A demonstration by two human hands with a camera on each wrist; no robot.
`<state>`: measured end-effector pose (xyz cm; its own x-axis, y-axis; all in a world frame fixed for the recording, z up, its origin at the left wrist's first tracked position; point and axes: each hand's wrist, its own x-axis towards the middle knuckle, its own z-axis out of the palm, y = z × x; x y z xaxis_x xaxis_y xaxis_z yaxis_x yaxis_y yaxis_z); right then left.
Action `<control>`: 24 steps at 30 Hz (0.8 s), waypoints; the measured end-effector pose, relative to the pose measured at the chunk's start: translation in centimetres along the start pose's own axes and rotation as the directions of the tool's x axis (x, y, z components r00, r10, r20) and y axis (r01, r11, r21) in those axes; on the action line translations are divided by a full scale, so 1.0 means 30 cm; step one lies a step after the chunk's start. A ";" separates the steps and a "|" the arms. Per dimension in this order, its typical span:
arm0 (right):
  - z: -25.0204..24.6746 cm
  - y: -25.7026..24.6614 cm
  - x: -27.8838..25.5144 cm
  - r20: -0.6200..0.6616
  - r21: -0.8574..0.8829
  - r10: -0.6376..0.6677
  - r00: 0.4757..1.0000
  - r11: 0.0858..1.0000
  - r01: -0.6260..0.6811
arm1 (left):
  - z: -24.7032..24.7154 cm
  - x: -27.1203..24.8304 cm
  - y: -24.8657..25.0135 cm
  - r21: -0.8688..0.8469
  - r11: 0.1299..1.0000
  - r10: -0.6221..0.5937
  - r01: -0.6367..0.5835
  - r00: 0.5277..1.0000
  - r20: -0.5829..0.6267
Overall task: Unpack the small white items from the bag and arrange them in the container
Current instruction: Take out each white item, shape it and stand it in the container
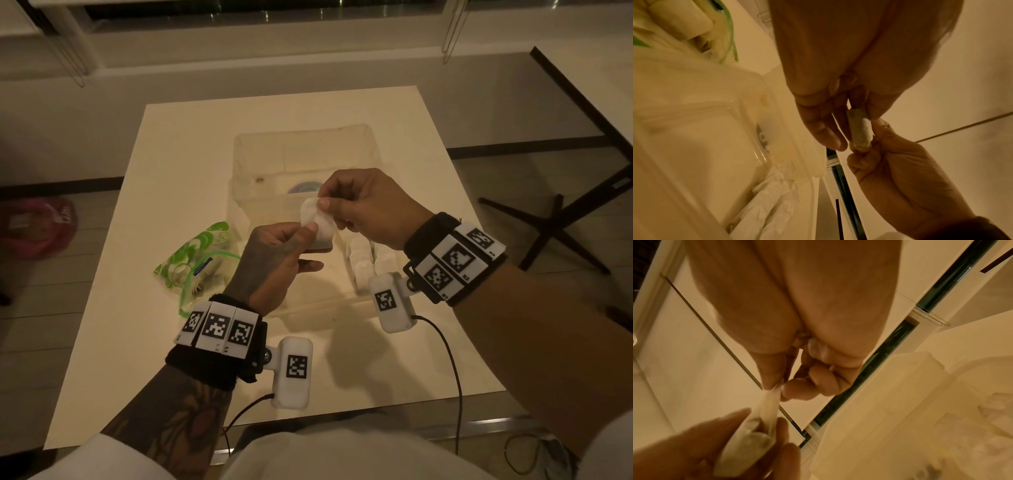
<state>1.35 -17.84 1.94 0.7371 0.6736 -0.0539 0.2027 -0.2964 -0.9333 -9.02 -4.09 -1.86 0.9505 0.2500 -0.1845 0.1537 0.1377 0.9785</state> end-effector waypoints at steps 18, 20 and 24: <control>-0.019 -0.040 0.005 0.119 -0.190 -0.006 0.993 0.981 0.029 | 0.017 -0.012 0.036 0.094 0.995 -0.052 0.041 0.992 0.118; -0.018 -0.041 0.005 0.129 -0.231 -0.019 0.992 0.972 0.049 | 0.017 -0.018 0.035 0.109 0.993 -0.050 0.035 0.989 0.138; -0.022 -0.038 0.010 0.113 -0.228 -0.029 0.993 0.972 0.054 | 0.017 -0.024 0.042 0.147 0.988 -0.071 0.047 0.983 0.167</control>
<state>1.77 -17.74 3.22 0.6535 0.7540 -0.0667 0.3839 -0.4061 -0.8292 -9.36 -4.57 -0.45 0.9688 0.0762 -0.2359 0.2361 0.0068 0.9717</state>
